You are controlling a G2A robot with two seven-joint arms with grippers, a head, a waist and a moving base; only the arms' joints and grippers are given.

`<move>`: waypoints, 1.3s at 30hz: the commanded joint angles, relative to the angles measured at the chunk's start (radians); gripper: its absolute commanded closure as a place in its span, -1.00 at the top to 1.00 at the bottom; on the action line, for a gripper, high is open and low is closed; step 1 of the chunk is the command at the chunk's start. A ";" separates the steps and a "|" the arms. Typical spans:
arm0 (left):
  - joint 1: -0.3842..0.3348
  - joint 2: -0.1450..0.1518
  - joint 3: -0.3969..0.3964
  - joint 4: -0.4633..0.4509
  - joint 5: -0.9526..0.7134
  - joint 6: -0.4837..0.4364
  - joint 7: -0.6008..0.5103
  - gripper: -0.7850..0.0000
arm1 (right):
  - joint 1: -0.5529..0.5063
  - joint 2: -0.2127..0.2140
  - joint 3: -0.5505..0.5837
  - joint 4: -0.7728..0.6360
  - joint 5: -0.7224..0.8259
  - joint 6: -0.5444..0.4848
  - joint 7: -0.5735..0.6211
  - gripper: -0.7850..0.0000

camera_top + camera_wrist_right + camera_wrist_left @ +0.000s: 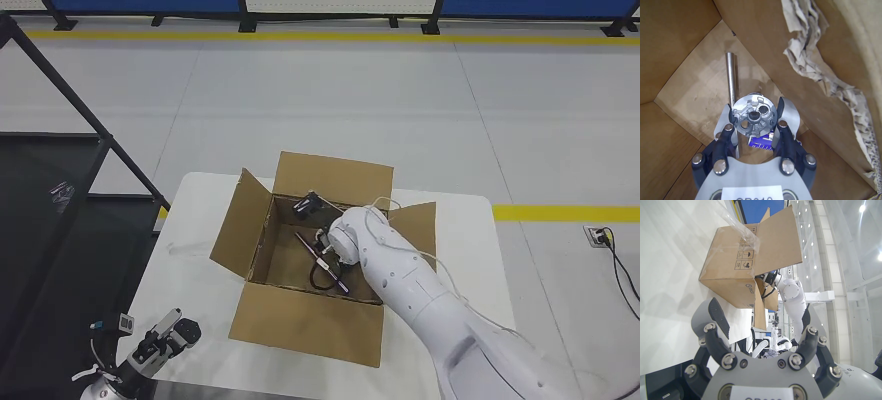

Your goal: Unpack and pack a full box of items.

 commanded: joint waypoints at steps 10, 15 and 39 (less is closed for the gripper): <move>0.000 0.000 0.000 0.000 0.000 0.000 0.000 1.00 | -0.002 -0.005 0.016 0.009 -0.015 -0.012 0.005 1.00; 0.000 0.000 0.000 0.000 0.000 0.000 0.000 1.00 | -0.001 -0.001 0.031 -0.007 -0.017 -0.016 -0.007 1.00; 0.016 0.002 -0.028 -0.087 0.111 -0.030 0.102 1.00 | -0.308 0.212 0.410 -0.890 -0.072 -0.193 0.228 1.00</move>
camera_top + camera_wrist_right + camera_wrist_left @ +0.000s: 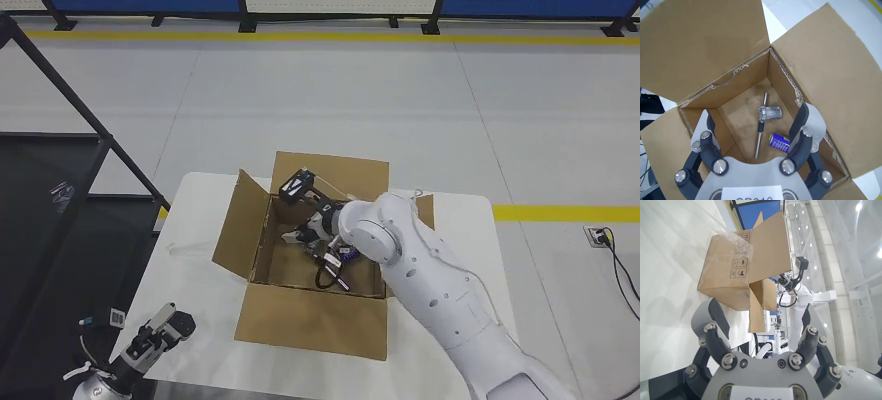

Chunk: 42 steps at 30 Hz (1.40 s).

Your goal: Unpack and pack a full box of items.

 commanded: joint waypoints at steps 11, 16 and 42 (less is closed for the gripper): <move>-0.033 -0.002 0.022 -0.143 0.276 0.035 0.200 1.00 | -0.164 0.053 0.183 -0.406 0.086 -0.042 0.104 1.00; -0.090 -0.002 0.057 -0.184 0.351 0.084 0.239 1.00 | -0.164 0.053 0.183 -0.406 0.086 -0.042 0.104 1.00; -0.318 0.001 0.289 -0.202 0.458 0.166 0.151 1.00 | -0.431 0.158 0.733 -0.416 0.656 -0.032 0.192 1.00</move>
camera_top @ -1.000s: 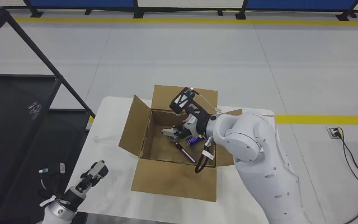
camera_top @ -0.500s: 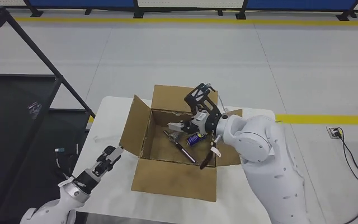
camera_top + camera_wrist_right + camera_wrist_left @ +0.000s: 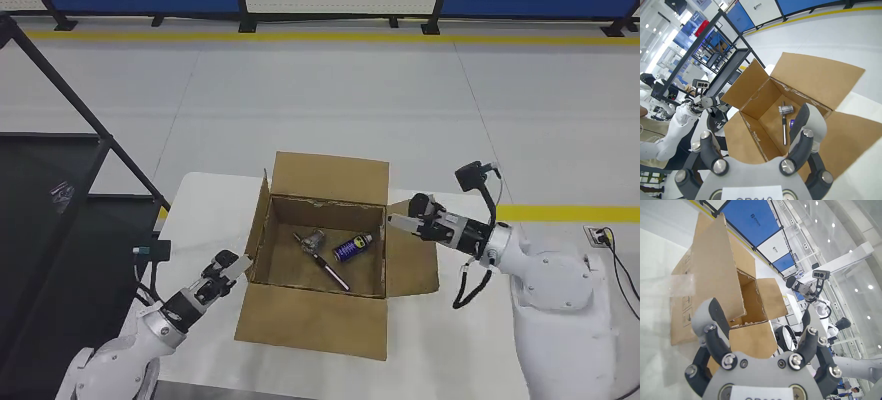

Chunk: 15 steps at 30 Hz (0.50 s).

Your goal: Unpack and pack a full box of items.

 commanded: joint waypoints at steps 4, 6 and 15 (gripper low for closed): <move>-0.049 -0.003 0.069 0.019 -0.011 0.031 -0.037 1.00 | -0.015 0.021 0.061 0.034 0.010 0.095 0.033 1.00; -0.076 -0.004 0.095 0.038 -0.003 0.043 -0.047 1.00 | -0.020 0.029 0.078 0.052 -0.002 0.113 0.022 1.00; -0.171 -0.014 0.210 0.136 -0.012 0.080 -0.073 1.00 | 0.054 0.055 0.024 0.189 0.053 0.106 0.144 1.00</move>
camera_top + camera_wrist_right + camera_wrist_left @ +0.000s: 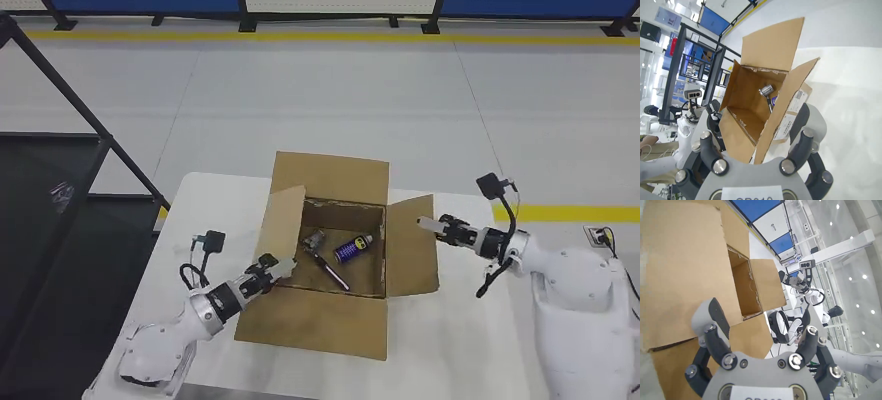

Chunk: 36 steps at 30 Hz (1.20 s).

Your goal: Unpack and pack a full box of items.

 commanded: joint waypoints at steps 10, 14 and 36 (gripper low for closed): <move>-0.057 -0.006 0.051 0.089 -0.007 0.024 0.002 1.00 | 0.131 0.005 -0.175 0.128 0.279 -0.200 0.107 1.00; -0.066 -0.009 0.062 0.114 -0.022 0.041 0.028 1.00 | 0.202 -0.004 -0.287 0.185 0.278 -0.199 0.094 1.00; -0.091 -0.023 0.091 0.165 -0.062 0.147 0.125 1.00 | 0.298 -0.041 -0.625 0.337 -0.031 -0.032 -0.242 1.00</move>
